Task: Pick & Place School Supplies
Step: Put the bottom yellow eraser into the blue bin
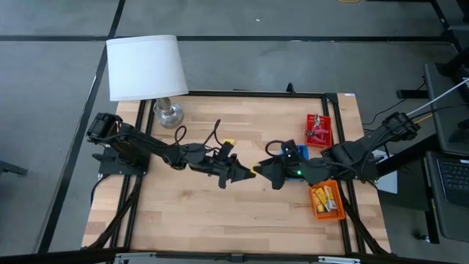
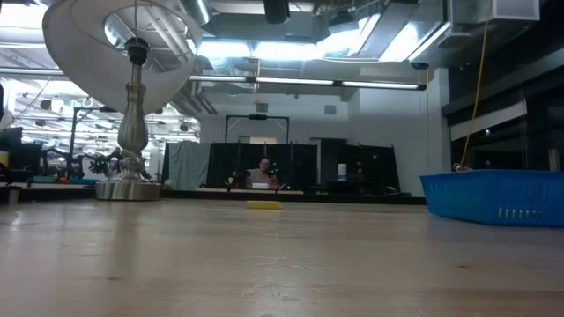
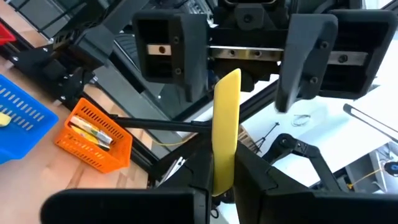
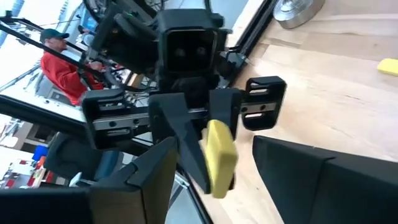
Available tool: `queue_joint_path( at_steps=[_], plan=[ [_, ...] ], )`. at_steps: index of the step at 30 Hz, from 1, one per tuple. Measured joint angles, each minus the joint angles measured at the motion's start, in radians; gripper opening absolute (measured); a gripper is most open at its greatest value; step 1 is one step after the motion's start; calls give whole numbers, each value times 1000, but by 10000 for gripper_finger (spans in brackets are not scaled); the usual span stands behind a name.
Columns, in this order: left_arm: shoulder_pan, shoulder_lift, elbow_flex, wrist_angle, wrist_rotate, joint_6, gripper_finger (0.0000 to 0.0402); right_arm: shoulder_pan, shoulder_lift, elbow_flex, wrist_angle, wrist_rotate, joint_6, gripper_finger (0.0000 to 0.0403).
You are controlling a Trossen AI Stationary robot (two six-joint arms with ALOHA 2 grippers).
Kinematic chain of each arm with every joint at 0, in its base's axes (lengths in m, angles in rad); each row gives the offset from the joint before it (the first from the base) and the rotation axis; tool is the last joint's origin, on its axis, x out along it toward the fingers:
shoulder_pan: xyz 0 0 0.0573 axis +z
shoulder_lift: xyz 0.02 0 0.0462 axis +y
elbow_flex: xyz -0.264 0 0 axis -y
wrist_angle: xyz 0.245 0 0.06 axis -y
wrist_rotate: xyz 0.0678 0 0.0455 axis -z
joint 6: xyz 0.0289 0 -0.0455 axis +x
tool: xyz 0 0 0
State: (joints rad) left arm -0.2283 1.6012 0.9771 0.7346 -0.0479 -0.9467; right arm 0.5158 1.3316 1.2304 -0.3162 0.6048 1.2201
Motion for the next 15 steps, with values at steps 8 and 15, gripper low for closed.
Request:
queue_joint_path(
  at_steps=[8,15],
  plan=[
    [0,0,0,0,-1,9,28,-4,9,0,3,-12,11,130],
    [3,0,0,2,-10,39,29,-4,8,0,3,-9,-14,24]
  ],
)
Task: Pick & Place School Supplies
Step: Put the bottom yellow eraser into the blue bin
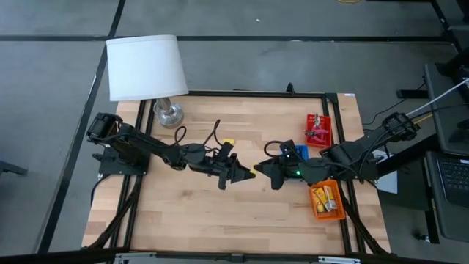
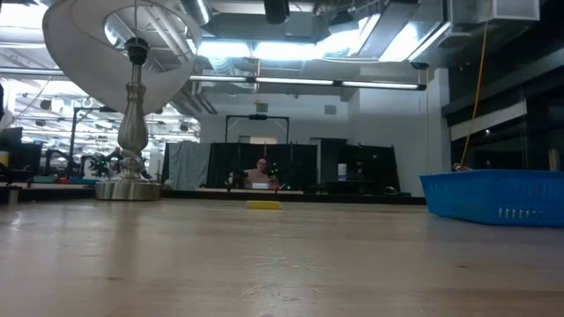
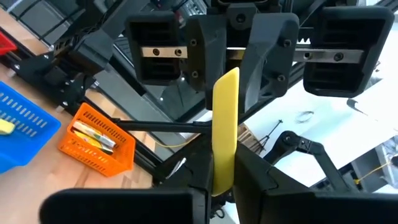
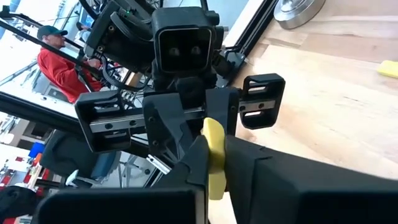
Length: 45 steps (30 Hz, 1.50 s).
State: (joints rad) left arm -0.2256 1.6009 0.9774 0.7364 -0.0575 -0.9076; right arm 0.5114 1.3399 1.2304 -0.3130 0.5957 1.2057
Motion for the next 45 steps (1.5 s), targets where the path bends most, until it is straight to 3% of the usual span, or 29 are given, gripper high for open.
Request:
queue_joint_path(
  at_steps=[5,9,14,19,22,26,31,33,36,42,45],
  plan=[
    [2,0,0,2,17,24,76,0,0,0,4,27,-6,24],
    [-15,0,1,-15,125,17,124,-1,0,0,7,70,-19,24],
    [-67,-4,2,-261,198,-32,161,-31,-15,0,-102,97,-6,24],
    [-110,-8,1,-589,39,-97,154,-46,-19,-1,-686,18,340,24],
    [-133,-16,1,-697,-129,-170,138,-22,-19,-1,-988,-55,538,24],
    [-145,-39,1,-791,-373,-278,117,-3,-39,-2,-1136,-113,614,24],
    [-105,-82,0,-931,-531,-360,93,-45,-37,-114,-1039,-182,569,24],
    [-81,-104,1,-924,-576,-289,84,-50,-34,-189,-949,-222,564,24],
    [-35,-135,1,-921,-560,-108,73,-51,-35,-288,-842,-263,569,24],
    [26,-199,4,-883,-414,416,76,-53,-45,-390,-763,-274,582,24],
    [63,-218,6,-929,-360,592,99,-53,-46,-428,-730,-275,582,24]
  ],
)
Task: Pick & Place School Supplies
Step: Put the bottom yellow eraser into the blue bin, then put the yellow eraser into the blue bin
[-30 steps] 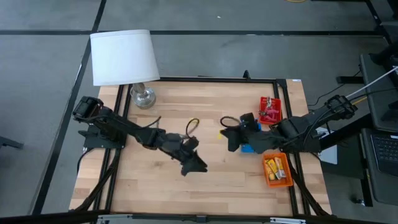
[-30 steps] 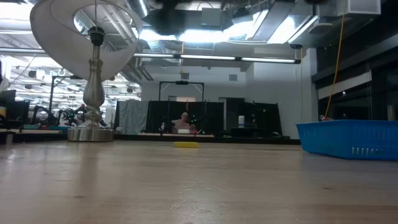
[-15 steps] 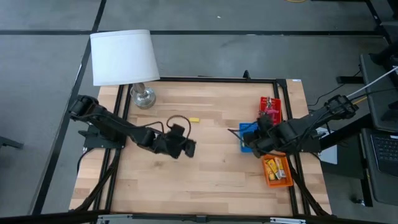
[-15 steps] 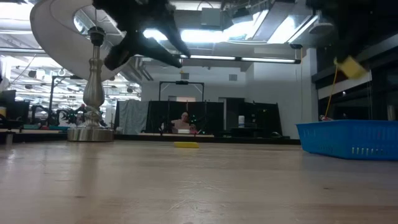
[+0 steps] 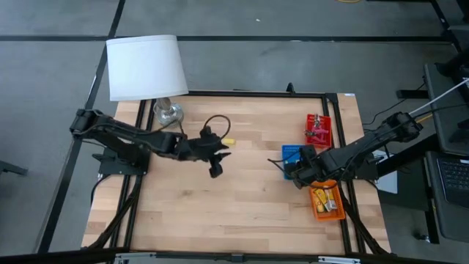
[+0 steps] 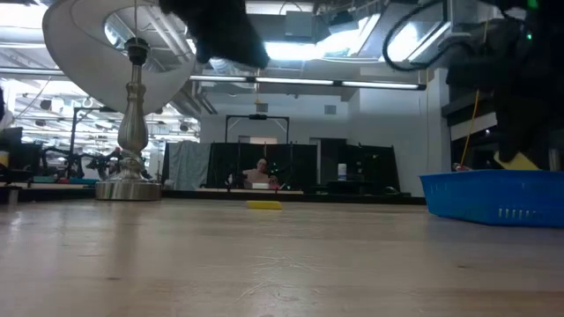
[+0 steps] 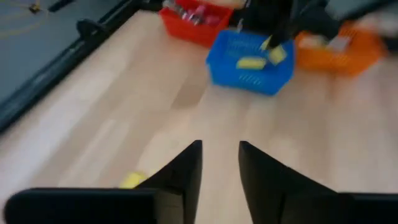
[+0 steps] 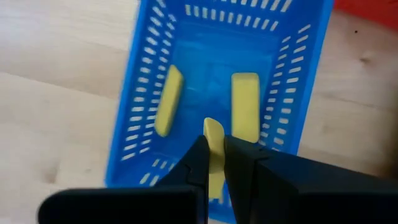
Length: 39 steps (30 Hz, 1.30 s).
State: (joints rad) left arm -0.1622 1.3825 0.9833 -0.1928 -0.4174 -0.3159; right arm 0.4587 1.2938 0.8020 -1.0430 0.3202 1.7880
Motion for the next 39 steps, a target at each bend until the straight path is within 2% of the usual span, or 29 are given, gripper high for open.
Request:
queue_joint_path(
  at_steps=[3,7,11,13,16,21,24,28,35,39],
  plan=[
    [71,2,0,-99,70,92,136,-1,0,-43,32,0,1,24],
    [174,37,0,-163,250,216,191,-13,0,-81,92,0,0,24],
    [227,81,29,-246,342,348,235,-26,0,-87,101,0,4,25],
    [253,107,51,-260,368,397,251,-33,1,-86,103,4,5,40],
    [308,158,79,-311,395,447,262,-44,1,-86,102,4,10,84],
    [383,288,154,-392,418,565,260,-47,1,-71,101,18,11,125],
    [409,378,227,-470,463,649,253,-47,1,-44,100,39,12,128],
    [417,482,322,-550,461,738,241,-47,1,16,77,90,12,123],
    [436,599,409,-564,431,746,203,-29,0,153,40,218,15,118],
    [445,627,420,-553,462,728,171,-6,0,204,3,279,38,118]
  ],
)
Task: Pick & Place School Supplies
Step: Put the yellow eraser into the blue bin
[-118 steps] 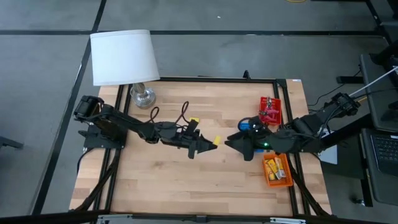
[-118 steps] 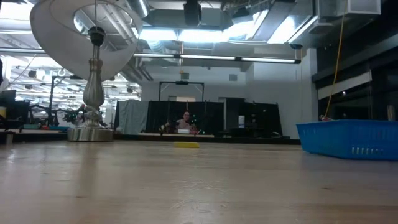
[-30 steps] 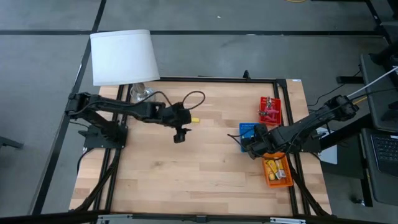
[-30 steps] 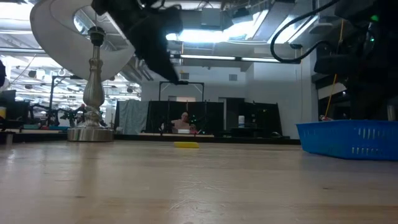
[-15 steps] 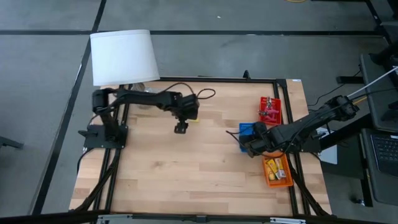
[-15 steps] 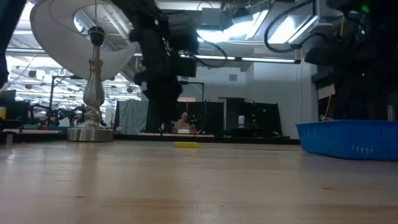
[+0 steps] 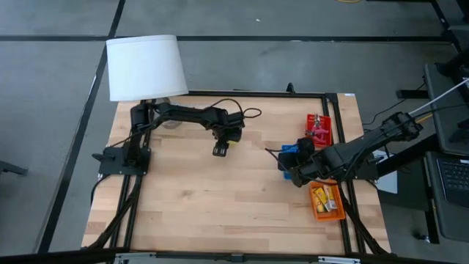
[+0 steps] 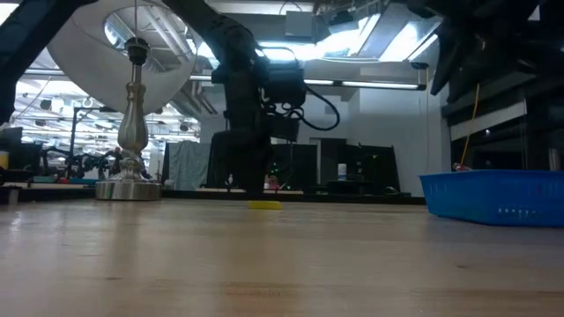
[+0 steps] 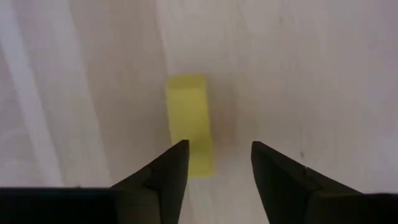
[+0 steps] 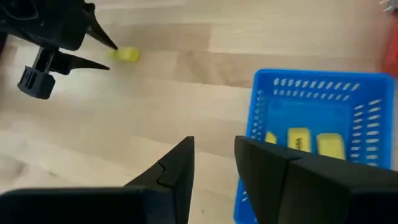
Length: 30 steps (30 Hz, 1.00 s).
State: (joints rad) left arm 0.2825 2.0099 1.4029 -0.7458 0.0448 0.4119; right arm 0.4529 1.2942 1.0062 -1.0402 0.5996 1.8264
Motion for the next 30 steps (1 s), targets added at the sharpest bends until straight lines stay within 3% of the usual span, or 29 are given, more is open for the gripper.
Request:
queue_joint_path(
  at_steps=[5,24,30],
  plan=[
    [10,13,1,49,12,-13,150,23,0,9,-32,14,36,118],
    [14,55,5,72,34,-16,147,60,0,9,-34,17,77,118],
    [3,60,5,79,24,-90,91,60,0,9,-18,15,77,118]
  ],
)
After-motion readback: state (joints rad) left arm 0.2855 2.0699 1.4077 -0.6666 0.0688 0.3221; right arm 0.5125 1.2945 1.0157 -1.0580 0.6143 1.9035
